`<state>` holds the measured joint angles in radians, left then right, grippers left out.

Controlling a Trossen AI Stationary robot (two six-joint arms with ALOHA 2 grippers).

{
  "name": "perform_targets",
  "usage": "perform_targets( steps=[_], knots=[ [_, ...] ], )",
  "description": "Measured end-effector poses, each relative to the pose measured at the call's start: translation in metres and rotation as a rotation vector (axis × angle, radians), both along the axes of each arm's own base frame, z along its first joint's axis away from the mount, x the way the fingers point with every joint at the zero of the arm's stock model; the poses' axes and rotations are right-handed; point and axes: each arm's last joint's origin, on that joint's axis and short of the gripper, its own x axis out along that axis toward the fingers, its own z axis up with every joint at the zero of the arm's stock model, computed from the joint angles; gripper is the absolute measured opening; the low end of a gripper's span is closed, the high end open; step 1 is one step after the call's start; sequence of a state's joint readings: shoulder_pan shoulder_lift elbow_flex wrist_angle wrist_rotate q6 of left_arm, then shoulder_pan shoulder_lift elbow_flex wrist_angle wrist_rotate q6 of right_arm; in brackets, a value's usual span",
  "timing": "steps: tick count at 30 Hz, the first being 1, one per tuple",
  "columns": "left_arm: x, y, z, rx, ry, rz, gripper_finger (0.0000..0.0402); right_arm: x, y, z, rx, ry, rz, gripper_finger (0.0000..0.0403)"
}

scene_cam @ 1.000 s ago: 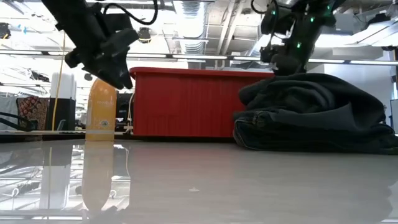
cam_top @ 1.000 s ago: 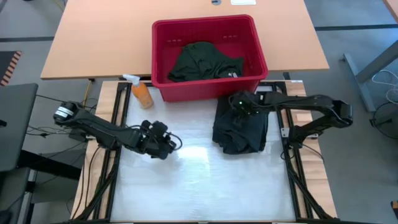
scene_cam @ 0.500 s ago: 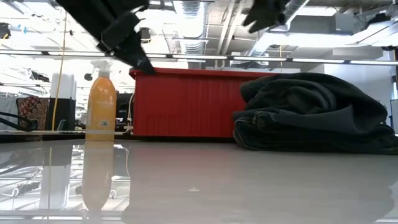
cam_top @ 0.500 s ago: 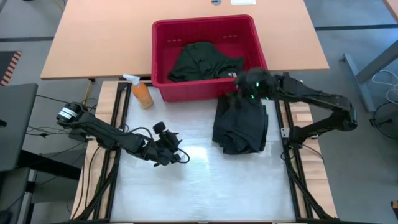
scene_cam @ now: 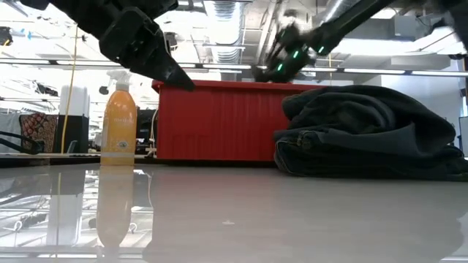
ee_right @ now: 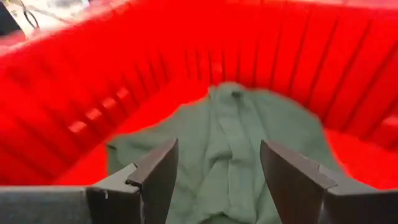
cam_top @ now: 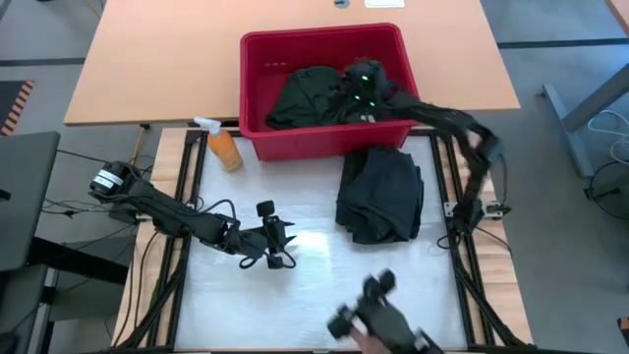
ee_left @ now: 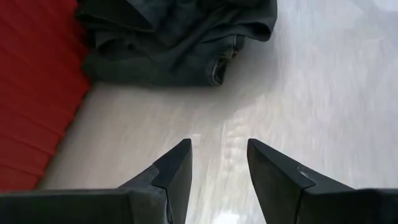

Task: Fold Laundry from Bin
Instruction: Remove the green button down shirt from the red bin

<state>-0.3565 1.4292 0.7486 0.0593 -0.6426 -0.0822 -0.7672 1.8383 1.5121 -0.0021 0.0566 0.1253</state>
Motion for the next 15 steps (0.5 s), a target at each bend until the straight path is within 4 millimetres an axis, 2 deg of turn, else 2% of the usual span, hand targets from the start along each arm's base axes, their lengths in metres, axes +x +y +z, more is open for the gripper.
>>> perform_targets(
  steps=[3,6,12,15],
  knots=[
    [0.000,0.000,0.000,-0.012,-0.004,0.006,0.0144,0.016,-0.036,-0.032,0.089,0.060,-0.001,0.0255],
    [0.000,0.000,0.000,-0.031,-0.010,0.014,0.0144,0.031,-0.062,-0.057,0.146,0.163,0.000,0.0255],
    [0.000,0.000,0.000,-0.075,-0.028,0.038,0.0144,0.057,-0.091,-0.113,0.309,0.343,0.059,0.0255],
    [0.000,0.000,0.000,-0.098,-0.037,0.051,0.0144,0.066,-0.099,-0.127,0.383,0.365,0.115,0.0255]
  ],
)
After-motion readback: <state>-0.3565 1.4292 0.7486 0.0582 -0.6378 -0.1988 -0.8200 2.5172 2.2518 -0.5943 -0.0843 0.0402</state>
